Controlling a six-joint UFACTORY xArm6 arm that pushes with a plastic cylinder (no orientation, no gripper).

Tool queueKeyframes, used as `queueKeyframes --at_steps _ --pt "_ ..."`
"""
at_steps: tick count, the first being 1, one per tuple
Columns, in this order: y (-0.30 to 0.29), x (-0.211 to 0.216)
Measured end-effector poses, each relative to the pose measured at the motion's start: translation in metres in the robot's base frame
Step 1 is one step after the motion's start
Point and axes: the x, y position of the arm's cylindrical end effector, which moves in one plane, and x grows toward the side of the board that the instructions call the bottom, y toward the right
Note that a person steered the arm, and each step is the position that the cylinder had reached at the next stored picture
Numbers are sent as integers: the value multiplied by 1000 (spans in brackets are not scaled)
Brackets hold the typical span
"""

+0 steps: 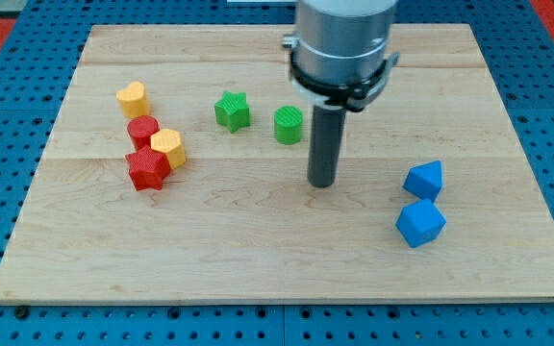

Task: Push the blue cube slightly to the right

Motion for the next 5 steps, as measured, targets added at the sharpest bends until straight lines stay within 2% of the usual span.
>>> queueKeyframes --at_steps 1,2,4,5 --pt "61 60" --pt "139 48" --pt "63 52" --pt "163 81"
